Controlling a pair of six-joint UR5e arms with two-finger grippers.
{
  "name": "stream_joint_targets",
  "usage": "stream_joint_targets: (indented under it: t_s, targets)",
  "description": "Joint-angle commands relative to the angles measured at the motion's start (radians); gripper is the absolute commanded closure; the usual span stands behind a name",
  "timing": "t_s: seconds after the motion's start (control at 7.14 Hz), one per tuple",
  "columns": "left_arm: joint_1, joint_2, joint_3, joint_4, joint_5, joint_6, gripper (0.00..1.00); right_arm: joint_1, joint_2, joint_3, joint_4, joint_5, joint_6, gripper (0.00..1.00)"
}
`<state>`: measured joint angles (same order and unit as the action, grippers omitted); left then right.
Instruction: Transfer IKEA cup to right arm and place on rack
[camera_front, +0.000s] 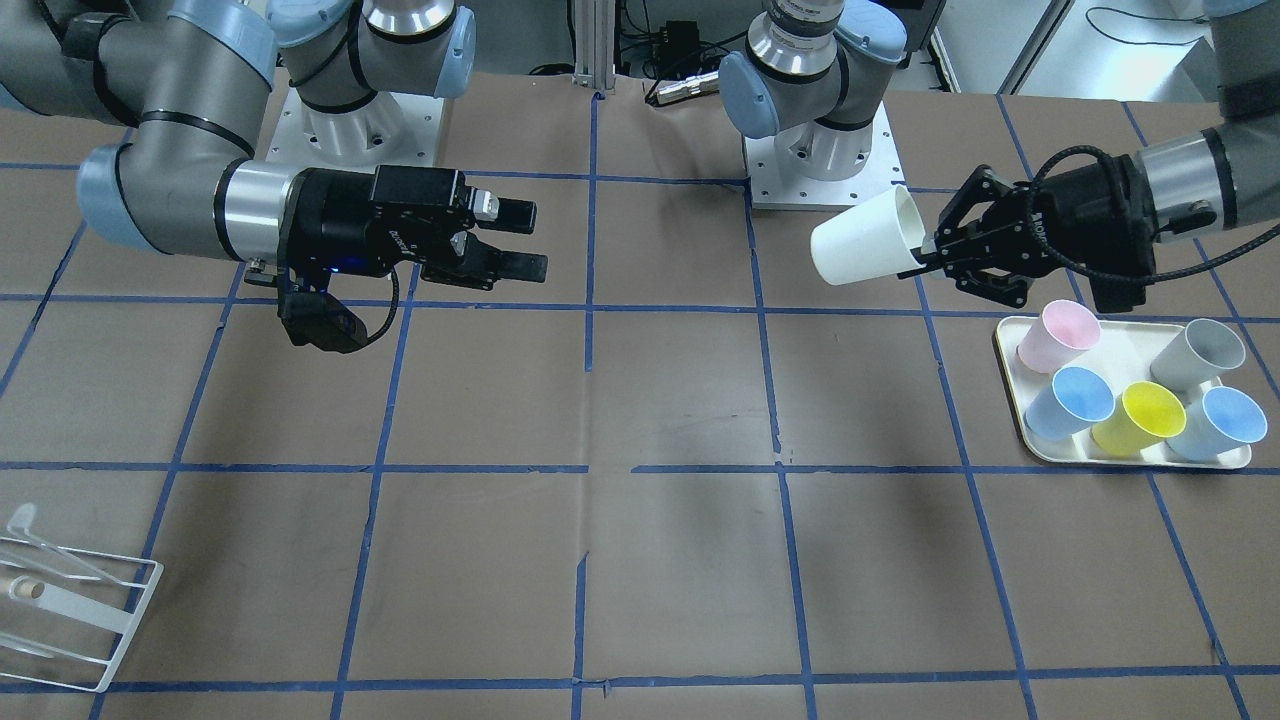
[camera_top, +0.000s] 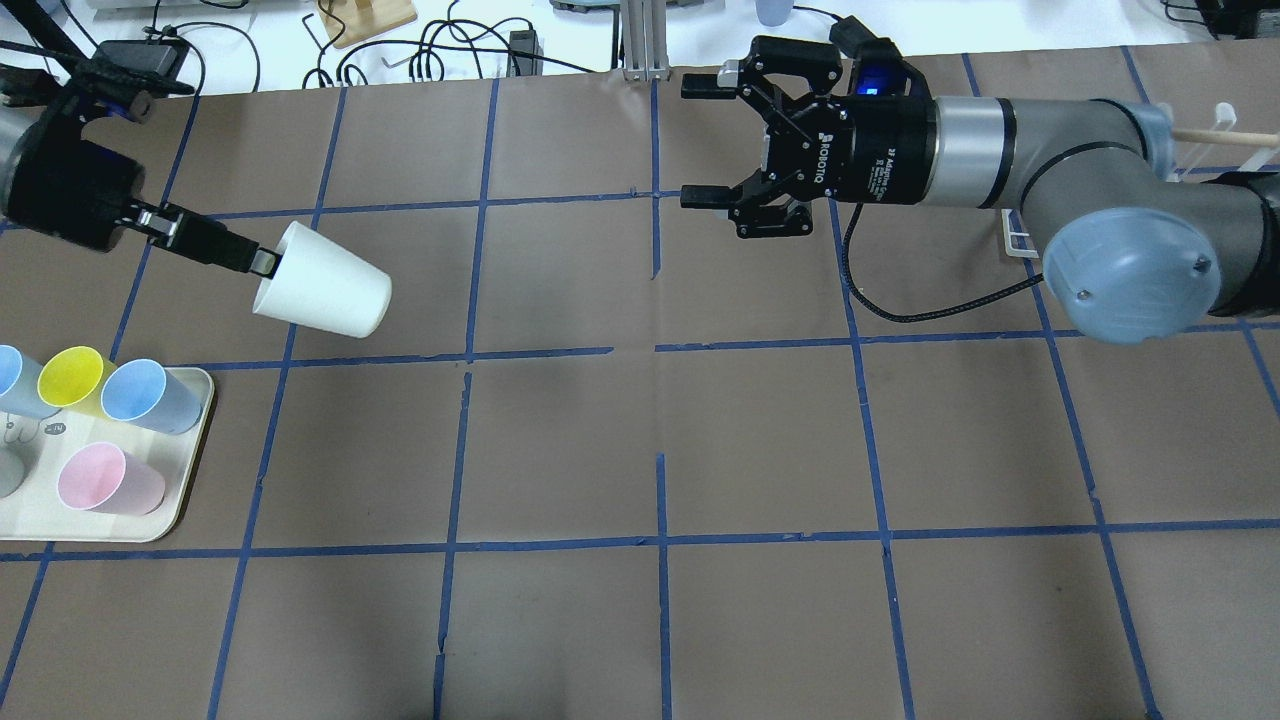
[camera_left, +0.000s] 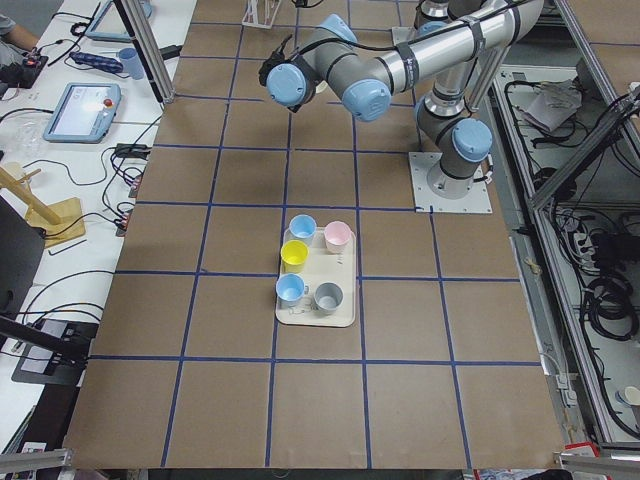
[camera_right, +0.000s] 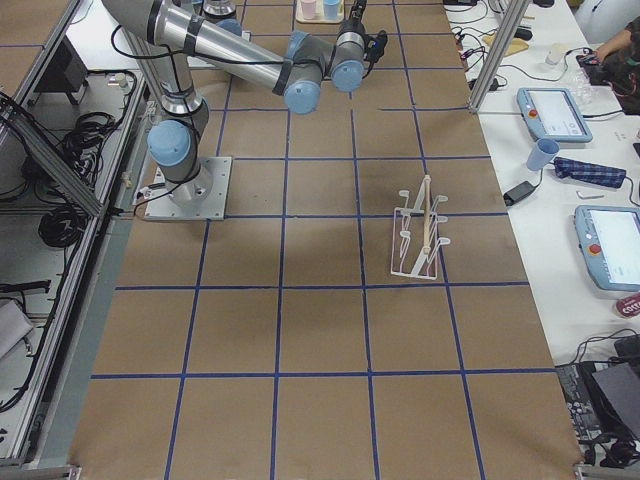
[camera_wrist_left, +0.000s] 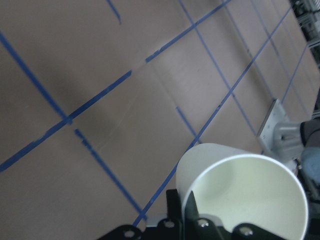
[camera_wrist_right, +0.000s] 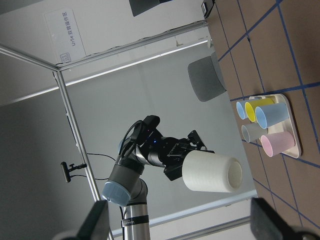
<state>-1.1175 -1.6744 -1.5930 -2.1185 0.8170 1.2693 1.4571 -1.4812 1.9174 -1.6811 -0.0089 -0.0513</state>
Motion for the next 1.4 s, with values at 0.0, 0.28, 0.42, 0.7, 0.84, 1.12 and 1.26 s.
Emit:
stream_joint_targets:
  t_s: [0.0, 0.28, 0.42, 0.7, 0.84, 1.12, 1.26]
  targets:
    - [-0.085, 0.013, -0.048, -0.082, -0.266, -0.089, 1.00, 0.000, 0.013, 0.005, 0.001, 0.001, -0.001, 0.00]
    - [-0.123, 0.027, -0.122, -0.092, -0.443, -0.123, 1.00, 0.008, 0.010, 0.006, 0.003, 0.001, 0.004, 0.00]
    - [-0.180, 0.024, -0.145, -0.092, -0.532, -0.148, 1.00, 0.009, 0.006, 0.006, 0.003, 0.003, 0.005, 0.00]
    - [-0.270, 0.028, -0.165, -0.092, -0.657, -0.168, 1.00, 0.029, 0.004, 0.006, 0.008, 0.044, 0.007, 0.00]
    - [-0.281, 0.025, -0.166, -0.092, -0.685, -0.168, 1.00, 0.031, 0.001, 0.005, 0.008, 0.044, 0.025, 0.00]
    - [-0.288, 0.021, -0.179, -0.092, -0.710, -0.166, 1.00, 0.029, -0.002, -0.001, 0.001, 0.047, 0.067, 0.00]
    - [-0.300, 0.018, -0.185, -0.084, -0.710, -0.166, 1.00, 0.031, -0.011, 0.005, 0.004, 0.091, 0.074, 0.00]
